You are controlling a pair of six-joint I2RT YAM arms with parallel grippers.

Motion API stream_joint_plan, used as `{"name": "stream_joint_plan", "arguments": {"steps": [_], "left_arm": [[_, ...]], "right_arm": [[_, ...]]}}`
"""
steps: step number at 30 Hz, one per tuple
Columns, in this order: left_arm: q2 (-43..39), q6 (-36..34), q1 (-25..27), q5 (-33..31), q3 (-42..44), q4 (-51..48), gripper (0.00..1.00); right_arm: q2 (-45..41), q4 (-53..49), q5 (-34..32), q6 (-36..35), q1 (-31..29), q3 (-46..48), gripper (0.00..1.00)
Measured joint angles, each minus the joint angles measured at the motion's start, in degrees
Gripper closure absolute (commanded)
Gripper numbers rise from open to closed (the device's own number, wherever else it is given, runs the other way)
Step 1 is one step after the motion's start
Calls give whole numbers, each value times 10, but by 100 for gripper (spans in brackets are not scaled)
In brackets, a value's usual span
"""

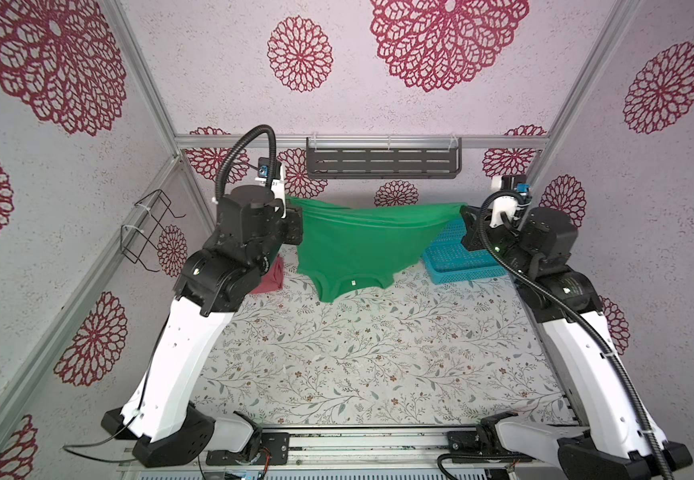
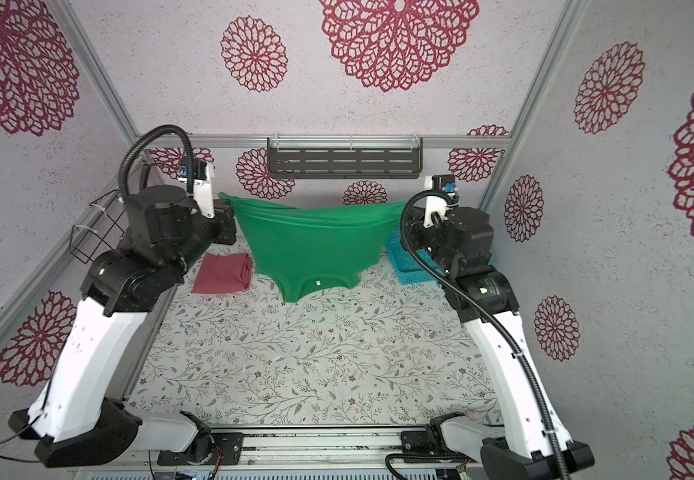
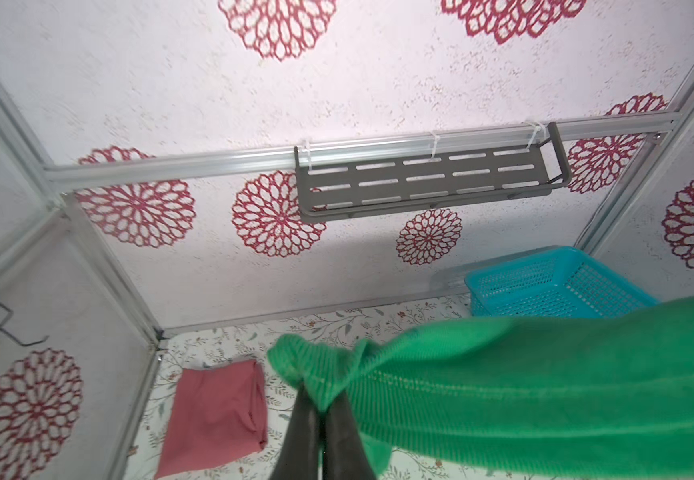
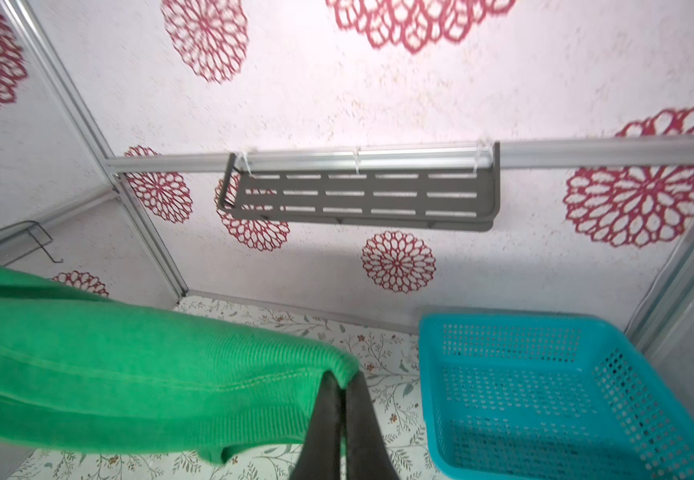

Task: Fold and stack the tank tops
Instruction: 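Lift the green tank top high with both grippers and shake it out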

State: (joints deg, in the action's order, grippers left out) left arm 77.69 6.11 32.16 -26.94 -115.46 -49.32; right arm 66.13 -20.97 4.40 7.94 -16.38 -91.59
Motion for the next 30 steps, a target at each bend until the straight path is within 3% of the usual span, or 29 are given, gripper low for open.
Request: {"name": "stream_joint_plan", "arguments": {"steps": [9, 17, 24, 30], "left_arm": [[-62, 2, 19, -13, -59, -92, 100], [-12, 21, -29, 24, -64, -154, 100], [124, 29, -132, 121, -70, -137, 100], [364, -14, -156, 131, -324, -102, 100]], "right_arm": [[-56, -57, 71, -9, -1, -44, 100], [31, -131, 89, -24, -1, -96, 100], [207, -138, 76, -37, 1, -153, 100], [420, -148, 80, -46, 14, -367, 100]]}}
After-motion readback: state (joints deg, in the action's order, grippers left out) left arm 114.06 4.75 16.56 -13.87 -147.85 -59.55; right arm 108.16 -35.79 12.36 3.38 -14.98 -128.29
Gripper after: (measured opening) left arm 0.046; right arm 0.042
